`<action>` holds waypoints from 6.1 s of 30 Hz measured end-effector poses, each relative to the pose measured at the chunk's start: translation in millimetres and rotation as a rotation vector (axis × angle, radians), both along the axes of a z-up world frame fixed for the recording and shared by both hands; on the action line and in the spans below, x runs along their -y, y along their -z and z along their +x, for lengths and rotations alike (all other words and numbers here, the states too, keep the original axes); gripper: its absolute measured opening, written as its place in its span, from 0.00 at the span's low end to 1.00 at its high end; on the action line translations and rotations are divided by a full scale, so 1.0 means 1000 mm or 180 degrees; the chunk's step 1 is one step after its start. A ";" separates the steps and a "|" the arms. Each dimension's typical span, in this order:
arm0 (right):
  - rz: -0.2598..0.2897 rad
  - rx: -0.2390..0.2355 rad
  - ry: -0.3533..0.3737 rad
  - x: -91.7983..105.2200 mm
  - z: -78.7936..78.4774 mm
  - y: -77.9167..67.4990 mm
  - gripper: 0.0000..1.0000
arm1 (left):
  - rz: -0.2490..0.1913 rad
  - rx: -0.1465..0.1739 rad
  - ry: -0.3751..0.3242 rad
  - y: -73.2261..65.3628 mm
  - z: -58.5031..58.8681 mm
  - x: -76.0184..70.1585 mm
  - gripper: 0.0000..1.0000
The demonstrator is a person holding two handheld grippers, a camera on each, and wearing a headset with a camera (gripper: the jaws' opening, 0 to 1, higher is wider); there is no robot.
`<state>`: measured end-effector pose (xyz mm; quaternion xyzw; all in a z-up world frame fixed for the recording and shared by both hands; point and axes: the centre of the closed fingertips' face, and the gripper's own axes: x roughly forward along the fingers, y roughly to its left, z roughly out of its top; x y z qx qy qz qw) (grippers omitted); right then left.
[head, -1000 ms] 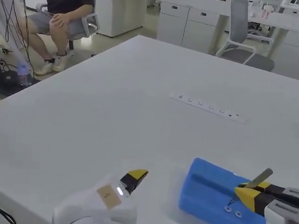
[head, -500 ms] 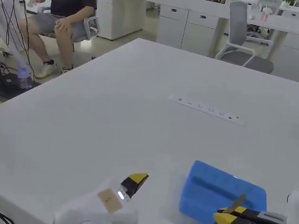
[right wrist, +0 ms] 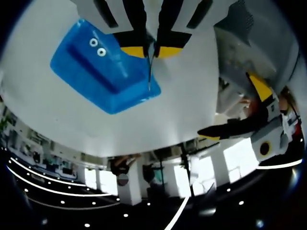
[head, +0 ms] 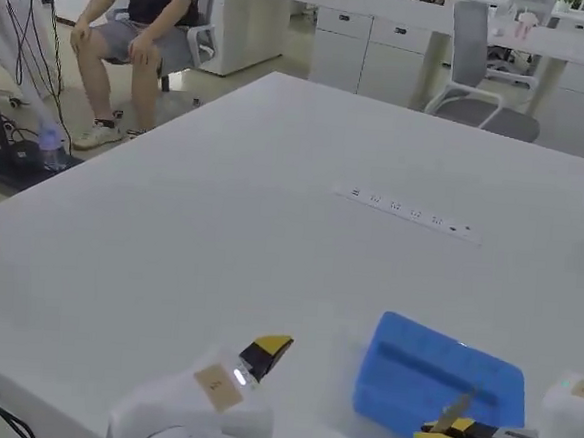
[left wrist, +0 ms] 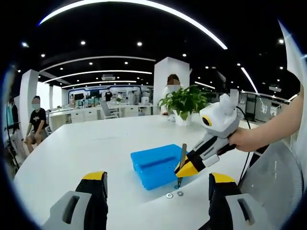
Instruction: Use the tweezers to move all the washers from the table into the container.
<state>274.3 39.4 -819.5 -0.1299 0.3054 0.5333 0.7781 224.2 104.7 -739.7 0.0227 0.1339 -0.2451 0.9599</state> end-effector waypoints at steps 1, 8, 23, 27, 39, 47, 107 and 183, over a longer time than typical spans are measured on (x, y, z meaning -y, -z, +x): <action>0.0010 0.0010 -0.0011 0.000 0.000 -0.001 0.04 | 0.0001 -0.0006 0.0003 0.000 0.000 0.000 0.89; 0.0010 0.0008 -0.0058 -0.003 -0.002 0.000 0.04 | 0.0004 -0.0005 0.0006 0.000 0.000 0.000 0.89; -0.0109 0.0166 -0.0170 -0.005 -0.008 0.000 0.04 | 0.0031 -0.0020 0.0014 0.002 -0.001 0.000 0.88; -0.0153 0.0249 -0.0253 -0.005 -0.009 0.000 0.03 | 0.0038 -0.0016 0.0014 0.003 0.000 -0.001 0.88; 0.0171 0.0066 0.0030 0.003 -0.003 -0.022 0.03 | 0.0033 -0.0014 0.0017 0.002 -0.001 0.000 0.88; 0.0411 -0.0019 0.0153 0.005 0.004 -0.054 0.03 | -0.0011 0.0003 0.0009 0.000 -0.001 0.000 0.88; 0.0310 -0.0522 0.0784 0.010 0.091 -0.003 0.03 | 0.0009 -0.0037 0.0022 0.001 0.000 0.001 0.86; 0.0154 -0.0248 -0.0061 -0.011 -0.022 -0.005 0.04 | 0.0049 -0.0068 0.0086 0.004 -0.003 0.004 0.85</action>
